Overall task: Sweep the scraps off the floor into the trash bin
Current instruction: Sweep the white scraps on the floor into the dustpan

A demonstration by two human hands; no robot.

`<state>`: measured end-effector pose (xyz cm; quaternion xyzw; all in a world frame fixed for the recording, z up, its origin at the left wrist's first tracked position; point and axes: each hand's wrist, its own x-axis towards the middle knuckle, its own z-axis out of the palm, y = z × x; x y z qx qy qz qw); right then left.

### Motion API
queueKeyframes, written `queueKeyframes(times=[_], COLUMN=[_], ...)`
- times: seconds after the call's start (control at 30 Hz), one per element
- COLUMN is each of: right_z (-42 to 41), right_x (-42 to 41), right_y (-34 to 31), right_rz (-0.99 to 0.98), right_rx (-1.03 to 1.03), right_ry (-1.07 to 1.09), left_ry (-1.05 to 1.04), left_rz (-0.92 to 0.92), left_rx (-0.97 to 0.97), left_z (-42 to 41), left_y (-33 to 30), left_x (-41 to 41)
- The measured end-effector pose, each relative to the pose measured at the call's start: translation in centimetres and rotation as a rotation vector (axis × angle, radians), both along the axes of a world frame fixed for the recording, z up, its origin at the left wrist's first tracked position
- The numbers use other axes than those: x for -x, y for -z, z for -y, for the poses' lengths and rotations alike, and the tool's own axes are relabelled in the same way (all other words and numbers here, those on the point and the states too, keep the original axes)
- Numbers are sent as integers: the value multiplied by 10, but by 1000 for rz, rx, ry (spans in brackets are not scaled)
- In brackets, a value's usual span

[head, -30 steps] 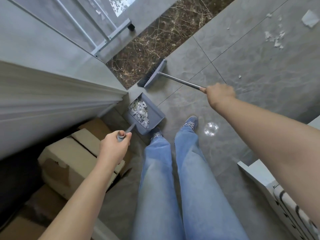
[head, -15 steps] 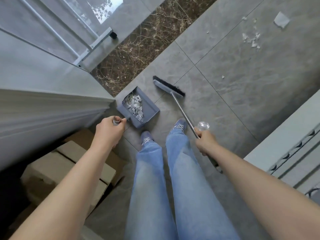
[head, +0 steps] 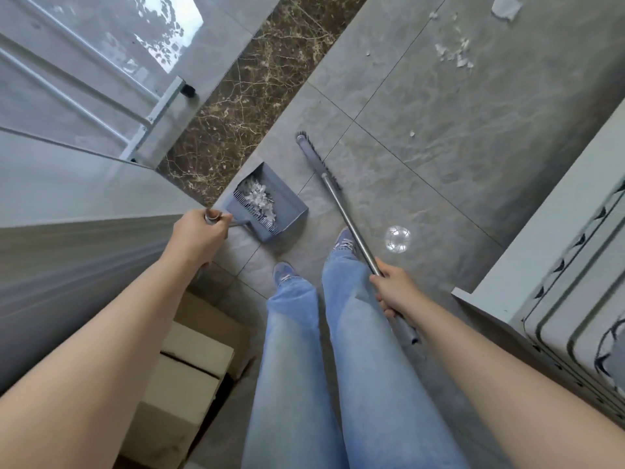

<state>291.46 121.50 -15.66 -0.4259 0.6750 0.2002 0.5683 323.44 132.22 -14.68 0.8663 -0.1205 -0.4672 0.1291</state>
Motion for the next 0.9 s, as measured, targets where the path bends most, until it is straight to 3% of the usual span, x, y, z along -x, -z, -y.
queueKeyframes(times=[0.17,0.3,0.47,0.63,0.8,0.9], right_z=[-19,-37,-27,8,56,53], right_x=[-30,-12,32,81,119,108], right_y=[21,5,-13,21,64,57], right_rz=[-59,10,79,-106,-192,-113], right_rx=[-96,-211,-104,51,6,-36], right_ry=[76,257,442,584,684,695], left_ry=[36,204,418,618,727,810], left_rz=[-86,-127,-64,-46,-34,-11], left_rx=[49,65,31,38,33,20], left_z=[6,33,81,133,181,205], left_y=[6,-3,-11,-13,-10,-8], left_x=[-2,8,29,68,109,136])
